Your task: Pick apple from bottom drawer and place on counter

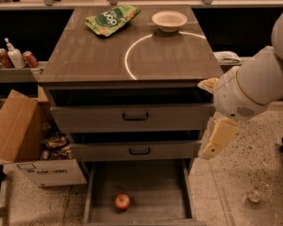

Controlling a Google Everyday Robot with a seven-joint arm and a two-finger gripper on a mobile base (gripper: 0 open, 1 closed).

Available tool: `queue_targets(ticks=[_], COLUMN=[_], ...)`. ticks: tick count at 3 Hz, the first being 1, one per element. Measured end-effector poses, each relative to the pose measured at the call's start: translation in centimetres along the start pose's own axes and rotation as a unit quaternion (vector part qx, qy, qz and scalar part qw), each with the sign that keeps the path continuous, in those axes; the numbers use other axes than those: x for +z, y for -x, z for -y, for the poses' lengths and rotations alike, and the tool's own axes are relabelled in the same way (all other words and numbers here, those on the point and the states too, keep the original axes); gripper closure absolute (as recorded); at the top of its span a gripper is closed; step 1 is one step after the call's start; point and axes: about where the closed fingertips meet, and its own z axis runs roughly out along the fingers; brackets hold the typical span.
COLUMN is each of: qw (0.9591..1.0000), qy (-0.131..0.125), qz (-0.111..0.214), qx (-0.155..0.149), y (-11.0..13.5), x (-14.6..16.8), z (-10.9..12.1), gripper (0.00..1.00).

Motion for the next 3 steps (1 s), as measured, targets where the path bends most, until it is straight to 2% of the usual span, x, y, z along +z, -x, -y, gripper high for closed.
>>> queue_targets(ticks=[1, 2, 3], qw=[1.0, 0.9998, 0.9981], qy=[0.0, -0.003, 0.01], qz=[0.0, 0.011, 0.05], qx=[0.0, -0.014, -0.035], y=[0.0, -0.1, -0.4], x=[0.0, 1.1, 4.9], z=[0.0, -0.3, -1.3], gripper=[0.0, 0.0, 0.0])
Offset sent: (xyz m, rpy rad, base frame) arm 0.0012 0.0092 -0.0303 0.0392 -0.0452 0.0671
